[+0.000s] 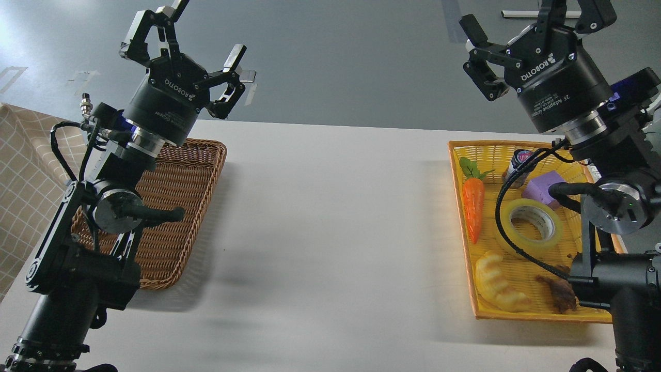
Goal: Place and transfer tape with both arms
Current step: 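Raise the right gripper up and away from the yellow tray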
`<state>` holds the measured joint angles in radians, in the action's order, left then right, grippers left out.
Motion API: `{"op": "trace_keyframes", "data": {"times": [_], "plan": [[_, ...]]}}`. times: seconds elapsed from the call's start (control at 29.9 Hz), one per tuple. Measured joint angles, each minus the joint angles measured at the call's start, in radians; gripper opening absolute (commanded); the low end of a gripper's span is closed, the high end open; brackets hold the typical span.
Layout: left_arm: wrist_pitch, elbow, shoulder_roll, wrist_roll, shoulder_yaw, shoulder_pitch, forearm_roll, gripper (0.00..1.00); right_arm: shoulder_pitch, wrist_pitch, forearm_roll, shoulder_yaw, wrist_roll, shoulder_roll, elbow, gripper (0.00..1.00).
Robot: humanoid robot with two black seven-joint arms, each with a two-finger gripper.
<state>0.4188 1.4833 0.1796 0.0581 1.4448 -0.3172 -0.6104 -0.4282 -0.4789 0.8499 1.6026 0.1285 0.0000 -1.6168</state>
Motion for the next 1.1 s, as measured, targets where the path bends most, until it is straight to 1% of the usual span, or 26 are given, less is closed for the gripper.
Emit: {"op": "trace_keyframes", "data": {"times": [0.13,0.27,0.33,0.5,0.57,0.67,0.77,0.97,1.1], "plan": [[0.001,0.000,0.001,0.005,0.008,0.001,0.000,0.98,-0.003,-0.009,0.003,0.013,-0.012,0.000,-0.010,1.00],[0.002,0.001,0.004,0.006,0.010,0.004,0.000,0.98,0.003,-0.010,0.004,0.017,-0.003,0.000,-0.012,1.00],[0.002,0.002,0.001,0.007,0.010,0.006,0.000,0.98,0.010,-0.010,0.002,0.021,0.018,-0.009,-0.011,1.00],[0.002,0.005,-0.002,0.007,0.011,0.017,-0.002,0.98,0.013,-0.010,0.000,0.013,0.129,-0.102,0.000,1.00],[0.002,0.007,-0.002,0.007,0.011,0.020,-0.003,0.98,0.014,-0.010,0.000,0.010,0.148,-0.147,-0.005,1.00],[0.002,0.008,-0.002,0.008,0.012,0.025,-0.003,0.98,0.014,-0.010,0.023,0.005,0.159,-0.232,-0.002,1.00],[0.003,0.010,-0.009,0.008,0.012,0.028,-0.004,0.98,0.016,-0.010,0.101,-0.019,0.164,-0.325,0.012,1.00],[0.002,0.024,-0.027,0.009,0.012,0.033,-0.006,0.98,0.025,-0.010,0.220,-0.042,0.164,-0.446,-0.001,1.00],[0.002,0.025,-0.033,0.009,0.011,0.033,-0.006,0.98,0.047,-0.010,0.238,-0.040,0.162,-0.523,-0.038,1.00]]}}
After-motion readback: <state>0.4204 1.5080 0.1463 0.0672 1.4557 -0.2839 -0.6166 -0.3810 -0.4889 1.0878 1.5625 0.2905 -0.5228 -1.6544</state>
